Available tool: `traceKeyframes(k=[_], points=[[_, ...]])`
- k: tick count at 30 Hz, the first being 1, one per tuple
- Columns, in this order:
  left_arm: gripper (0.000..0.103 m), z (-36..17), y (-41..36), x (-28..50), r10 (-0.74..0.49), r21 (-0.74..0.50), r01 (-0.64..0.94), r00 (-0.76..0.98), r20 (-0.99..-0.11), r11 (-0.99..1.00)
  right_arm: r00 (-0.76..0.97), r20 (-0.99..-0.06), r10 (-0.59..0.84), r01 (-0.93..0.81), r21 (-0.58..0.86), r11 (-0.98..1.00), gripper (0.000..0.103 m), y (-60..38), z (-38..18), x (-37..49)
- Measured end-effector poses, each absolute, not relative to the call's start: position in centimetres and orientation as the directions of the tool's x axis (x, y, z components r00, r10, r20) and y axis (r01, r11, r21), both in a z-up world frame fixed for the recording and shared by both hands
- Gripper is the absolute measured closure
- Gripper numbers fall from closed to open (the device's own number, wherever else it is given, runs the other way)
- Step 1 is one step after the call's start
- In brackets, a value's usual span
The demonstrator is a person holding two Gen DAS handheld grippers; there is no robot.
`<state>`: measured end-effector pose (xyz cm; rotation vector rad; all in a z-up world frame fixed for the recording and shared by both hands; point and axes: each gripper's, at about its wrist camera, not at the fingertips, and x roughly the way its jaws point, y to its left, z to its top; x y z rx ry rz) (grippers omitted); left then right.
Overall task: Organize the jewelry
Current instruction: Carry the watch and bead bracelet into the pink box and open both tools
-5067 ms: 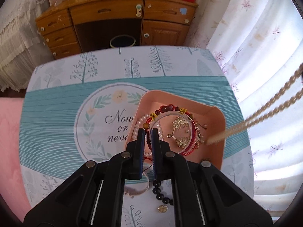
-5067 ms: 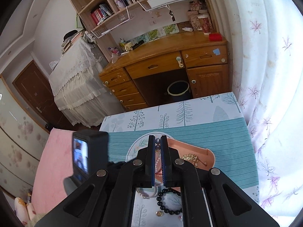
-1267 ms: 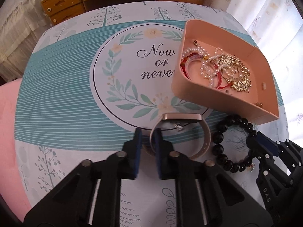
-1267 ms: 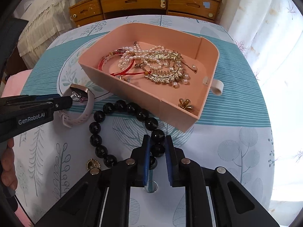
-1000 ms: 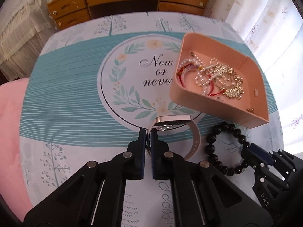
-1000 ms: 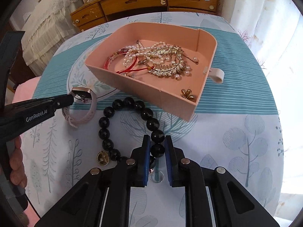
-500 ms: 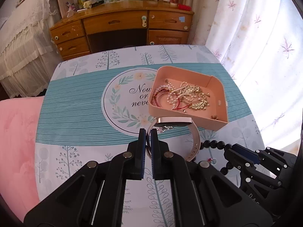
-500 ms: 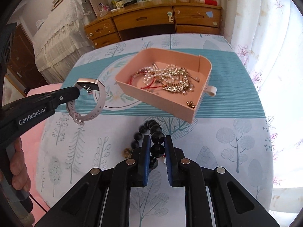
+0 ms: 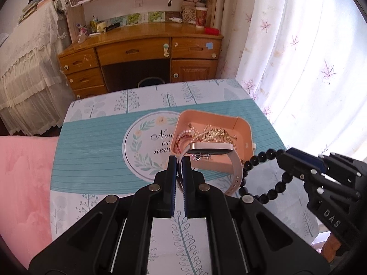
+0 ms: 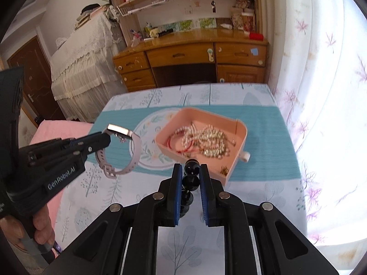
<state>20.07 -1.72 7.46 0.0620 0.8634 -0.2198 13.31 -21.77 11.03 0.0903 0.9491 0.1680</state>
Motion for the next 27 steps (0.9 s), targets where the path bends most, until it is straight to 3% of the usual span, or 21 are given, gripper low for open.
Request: traceKeyframes(k=[8,15,27], points=[[0.1,9.9,-2.4,21.8,-0.216,-0.055,0.25,0.677,-0.704,0.967,0.643,-0.746,0.173,-0.113,0.131,0.985,0.089,-22.3,16.2,16.2],[0.1,8.9,-2.7,25.0,-0.266,-0.117,0.258,0.676,-0.687,0.959,0.643,-0.739,0.204,-0.102,0.181,0.978,0.089,-23.8,18.0,20.1],[0.1,2.0,-4.3,30.5,-0.27,-0.15,0.243,0.603,-0.751,0.958,0.555,-0.803,0.218,-0.047,0.231,0.972,0.089,-25.6,12.4,26.5]])
